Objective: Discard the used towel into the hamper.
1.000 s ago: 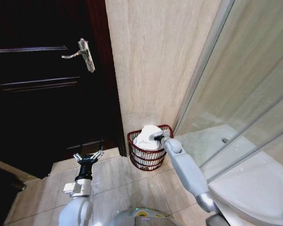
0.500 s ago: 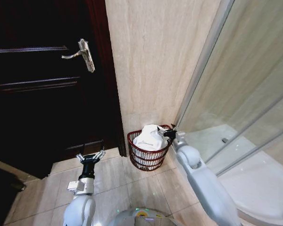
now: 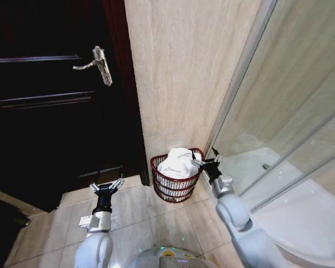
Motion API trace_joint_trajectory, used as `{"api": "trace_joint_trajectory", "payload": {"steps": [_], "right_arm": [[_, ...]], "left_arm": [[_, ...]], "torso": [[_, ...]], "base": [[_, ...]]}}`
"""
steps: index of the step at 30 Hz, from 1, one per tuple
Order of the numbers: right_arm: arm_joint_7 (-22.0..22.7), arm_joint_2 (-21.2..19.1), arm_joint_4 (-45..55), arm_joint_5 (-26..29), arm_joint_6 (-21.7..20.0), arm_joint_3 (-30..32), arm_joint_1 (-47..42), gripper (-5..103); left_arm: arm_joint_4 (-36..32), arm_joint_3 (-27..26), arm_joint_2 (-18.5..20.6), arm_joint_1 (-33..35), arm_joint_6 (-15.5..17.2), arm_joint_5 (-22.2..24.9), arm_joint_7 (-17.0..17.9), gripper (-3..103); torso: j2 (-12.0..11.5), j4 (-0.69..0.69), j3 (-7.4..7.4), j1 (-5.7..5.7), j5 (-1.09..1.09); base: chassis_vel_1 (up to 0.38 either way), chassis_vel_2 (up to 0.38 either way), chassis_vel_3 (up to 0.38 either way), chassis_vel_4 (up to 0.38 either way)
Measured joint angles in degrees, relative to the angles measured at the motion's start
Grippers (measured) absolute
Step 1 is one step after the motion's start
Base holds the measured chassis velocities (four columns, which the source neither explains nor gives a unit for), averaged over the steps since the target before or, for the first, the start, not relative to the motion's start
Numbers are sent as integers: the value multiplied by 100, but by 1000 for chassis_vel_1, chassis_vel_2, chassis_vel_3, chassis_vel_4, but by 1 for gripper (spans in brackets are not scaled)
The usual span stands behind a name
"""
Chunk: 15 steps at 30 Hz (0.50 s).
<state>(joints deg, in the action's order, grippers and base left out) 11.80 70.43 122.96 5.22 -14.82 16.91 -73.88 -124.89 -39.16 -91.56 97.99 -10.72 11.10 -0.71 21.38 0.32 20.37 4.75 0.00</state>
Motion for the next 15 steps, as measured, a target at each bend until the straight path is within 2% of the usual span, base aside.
{"api": "trace_joint_trajectory", "payload": {"steps": [15], "right_arm": [[114, 20, 68, 53, -3, 50, -92, 100]], "left_arm": [[-13, 12, 7, 34, 63, -6, -62, 100]], "torso": [[0, 0, 0, 0, 0]], "base": [[6, 6, 9, 8]]}}
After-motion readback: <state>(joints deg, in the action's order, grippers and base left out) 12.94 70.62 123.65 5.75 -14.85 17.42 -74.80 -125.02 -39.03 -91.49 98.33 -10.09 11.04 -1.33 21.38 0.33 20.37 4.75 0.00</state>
